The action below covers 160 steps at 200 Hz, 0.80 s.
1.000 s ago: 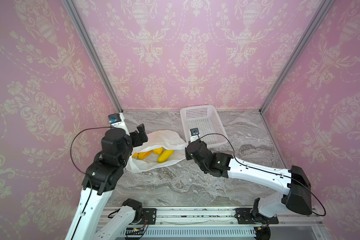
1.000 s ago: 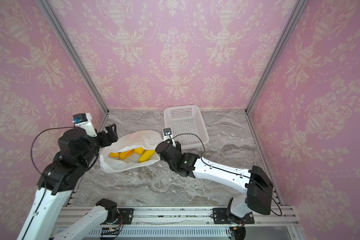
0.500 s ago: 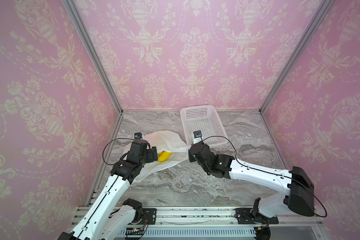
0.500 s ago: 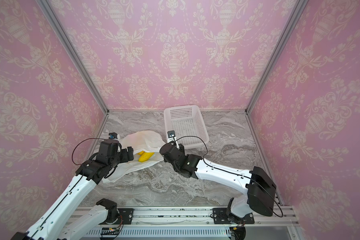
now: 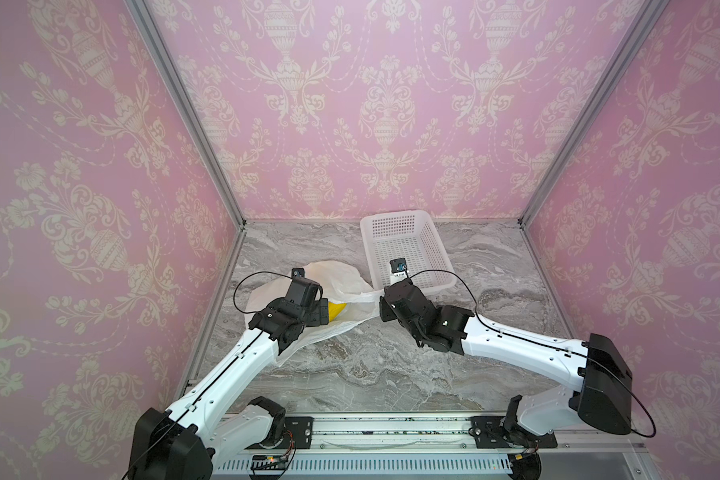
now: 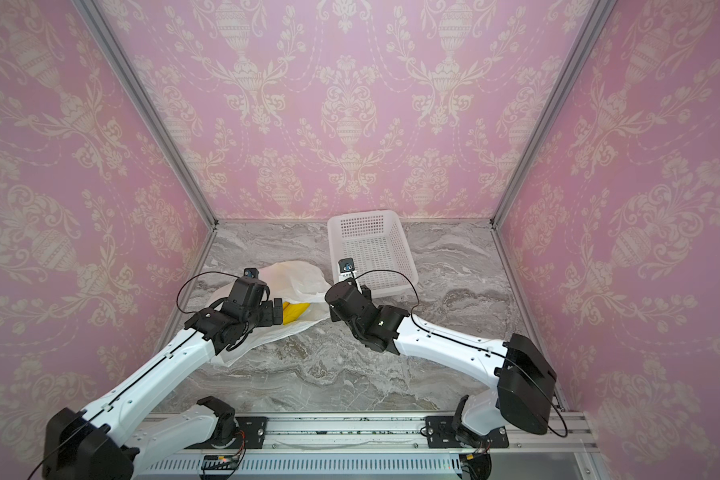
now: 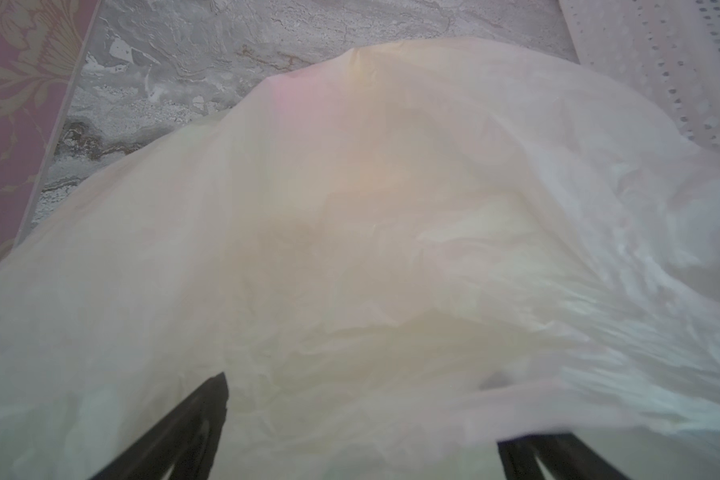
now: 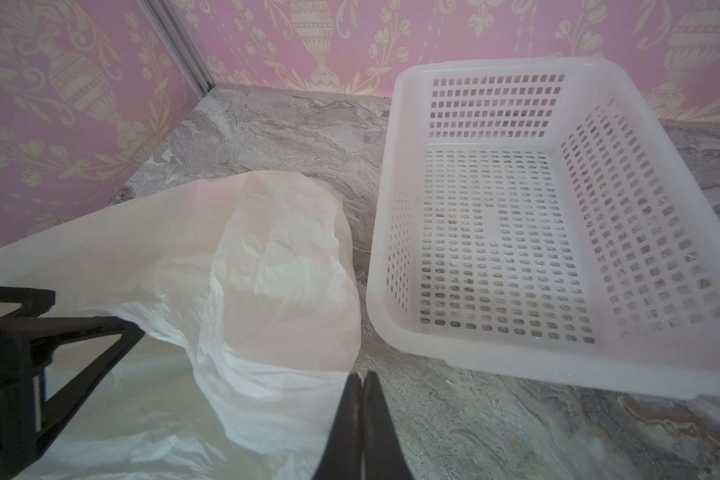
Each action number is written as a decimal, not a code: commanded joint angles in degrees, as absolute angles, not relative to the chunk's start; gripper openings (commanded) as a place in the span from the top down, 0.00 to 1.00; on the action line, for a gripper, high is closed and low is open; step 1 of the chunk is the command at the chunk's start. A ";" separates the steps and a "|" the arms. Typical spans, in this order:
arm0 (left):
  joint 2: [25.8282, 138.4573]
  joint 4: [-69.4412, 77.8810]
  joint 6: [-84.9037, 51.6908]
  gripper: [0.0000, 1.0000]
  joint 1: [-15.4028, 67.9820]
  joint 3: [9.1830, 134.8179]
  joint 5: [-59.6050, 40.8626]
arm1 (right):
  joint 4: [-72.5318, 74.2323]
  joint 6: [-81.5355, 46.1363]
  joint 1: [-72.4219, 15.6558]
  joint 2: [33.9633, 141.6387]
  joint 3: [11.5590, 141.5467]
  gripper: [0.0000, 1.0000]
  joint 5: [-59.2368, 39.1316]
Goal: Untie the knot of the plastic bag and take out the fruit
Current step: 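Grasp the bag edge with the left gripper and lift it upright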
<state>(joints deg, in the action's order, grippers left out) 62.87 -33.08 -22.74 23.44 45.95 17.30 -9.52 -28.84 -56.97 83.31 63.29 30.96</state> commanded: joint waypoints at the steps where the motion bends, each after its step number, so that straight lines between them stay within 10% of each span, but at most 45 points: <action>1: 64.21 -31.37 -20.28 0.02 23.73 48.81 22.25 | -9.22 -30.54 -56.80 80.63 63.30 1.00 29.22; 18: 65.98 -29.70 -18.39 0.15 23.65 50.10 23.33 | -9.15 -30.76 -56.80 80.04 62.64 1.00 28.46; 43: 69.07 -26.90 -16.10 0.83 23.65 52.23 24.21 | -6.07 -30.00 -56.88 78.99 60.08 1.00 26.79; 55: 70.35 -26.31 -16.04 0.99 23.65 53.61 24.41 | -5.02 -29.41 -56.87 78.33 58.99 0.94 26.29; 160: 74.92 -32.61 -9.60 1.00 23.64 78.39 24.42 | 0.00 -12.50 -65.73 71.19 56.39 0.28 30.17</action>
